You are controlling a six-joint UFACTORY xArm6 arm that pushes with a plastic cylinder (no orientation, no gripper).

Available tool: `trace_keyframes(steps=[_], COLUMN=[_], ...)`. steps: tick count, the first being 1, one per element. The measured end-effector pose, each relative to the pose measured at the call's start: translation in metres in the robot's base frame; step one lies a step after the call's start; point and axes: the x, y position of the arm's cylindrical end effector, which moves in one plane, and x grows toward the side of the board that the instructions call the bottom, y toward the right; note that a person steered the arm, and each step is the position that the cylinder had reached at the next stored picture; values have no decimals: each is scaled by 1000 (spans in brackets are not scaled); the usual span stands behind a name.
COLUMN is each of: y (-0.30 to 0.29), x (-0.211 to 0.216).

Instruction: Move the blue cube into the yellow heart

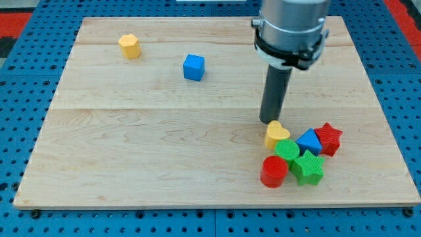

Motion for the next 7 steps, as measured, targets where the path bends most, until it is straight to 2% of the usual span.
trace_keyframes(steps=[1,3,4,5,6,7], y=[-10,-25,-85,-204,-273,-279], x=[-15,-182,-254,-283,-232,-171])
